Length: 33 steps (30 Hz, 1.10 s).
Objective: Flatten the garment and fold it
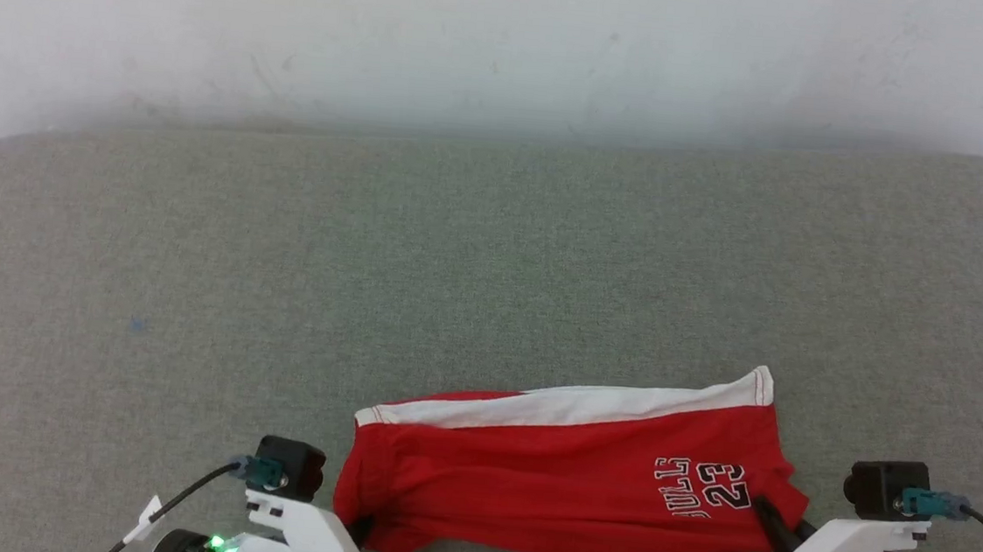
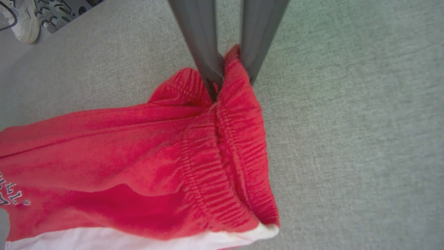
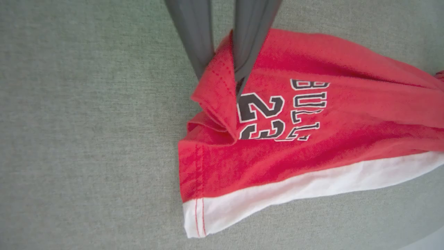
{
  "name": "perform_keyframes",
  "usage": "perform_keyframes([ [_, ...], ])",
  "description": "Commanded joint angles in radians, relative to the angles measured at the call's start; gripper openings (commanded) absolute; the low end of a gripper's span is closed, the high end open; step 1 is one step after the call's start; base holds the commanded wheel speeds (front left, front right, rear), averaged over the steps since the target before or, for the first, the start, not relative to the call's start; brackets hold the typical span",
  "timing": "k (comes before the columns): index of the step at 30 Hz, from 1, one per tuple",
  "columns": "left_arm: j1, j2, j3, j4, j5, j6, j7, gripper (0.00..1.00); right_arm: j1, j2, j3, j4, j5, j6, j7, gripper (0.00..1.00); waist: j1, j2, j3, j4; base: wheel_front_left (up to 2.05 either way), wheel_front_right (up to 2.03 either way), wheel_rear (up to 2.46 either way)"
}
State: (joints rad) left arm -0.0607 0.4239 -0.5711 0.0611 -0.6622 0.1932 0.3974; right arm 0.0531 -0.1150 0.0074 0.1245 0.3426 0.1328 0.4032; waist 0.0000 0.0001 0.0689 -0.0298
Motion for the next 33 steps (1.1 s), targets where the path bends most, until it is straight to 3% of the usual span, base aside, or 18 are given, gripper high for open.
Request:
perform_keyframes([
  [1,-0.022,-0.001,-0.002,0.023,-0.001,-0.007,0.007,0.00,-0.009,0.000,0.004,0.014,-0.008,-0.002,-0.011,0.00,0.0000,-0.0001,0.008,0.001,0.00,0.00,0.00],
  [12,-0.061,-0.019,-0.037,0.125,-0.005,-0.040,0.031,0.00,-0.073,-0.029,0.040,0.176,-0.047,-0.002,-0.096,0.00,0.0000,-0.0001,0.010,0.002,0.00,0.00,0.00],
  [13,-0.061,-0.020,-0.039,0.131,-0.005,-0.042,0.029,0.00,-0.076,-0.030,0.041,0.189,-0.048,-0.002,-0.102,0.21,0.0000,-0.0001,0.005,0.003,0.00,0.00,0.00],
  [14,-0.061,-0.020,-0.040,0.135,-0.002,-0.043,0.021,0.32,-0.079,-0.032,0.039,0.200,-0.052,-0.002,-0.110,1.00,0.0000,-0.0001,-0.001,0.005,0.00,0.00,0.00],
  [15,-0.061,-0.020,-0.041,0.138,0.003,-0.041,0.014,1.00,-0.081,-0.035,0.039,0.208,-0.057,-0.002,-0.118,1.00,0.0000,-0.0001,-0.007,0.006,0.00,0.00,0.00],
  [20,-0.042,-0.023,-0.028,0.129,0.002,-0.031,-0.034,1.00,-0.086,-0.035,0.031,0.204,-0.033,-0.002,-0.145,1.00,0.0000,-0.0001,-0.052,0.014,0.00,0.00,0.00],
  [26,0.003,-0.006,0.008,0.048,0.007,-0.024,-0.140,1.00,-0.063,-0.058,0.013,0.095,-0.014,-0.002,-0.191,1.00,0.0000,-0.0001,-0.103,0.034,0.00,0.00,0.00],
  [30,0.023,0.003,0.059,-0.028,0.028,-0.001,-0.264,1.00,-0.038,-0.076,-0.007,-0.009,-0.028,-0.002,-0.248,1.00,0.0000,-0.0001,-0.116,0.048,0.00,0.00,0.00],
  [33,0.025,0.000,0.103,-0.067,0.065,0.006,-0.419,1.00,-0.013,-0.081,-0.021,-0.070,-0.051,-0.002,-0.278,1.00,0.0000,-0.0001,-0.117,0.056,0.00,0.00,0.00],
])
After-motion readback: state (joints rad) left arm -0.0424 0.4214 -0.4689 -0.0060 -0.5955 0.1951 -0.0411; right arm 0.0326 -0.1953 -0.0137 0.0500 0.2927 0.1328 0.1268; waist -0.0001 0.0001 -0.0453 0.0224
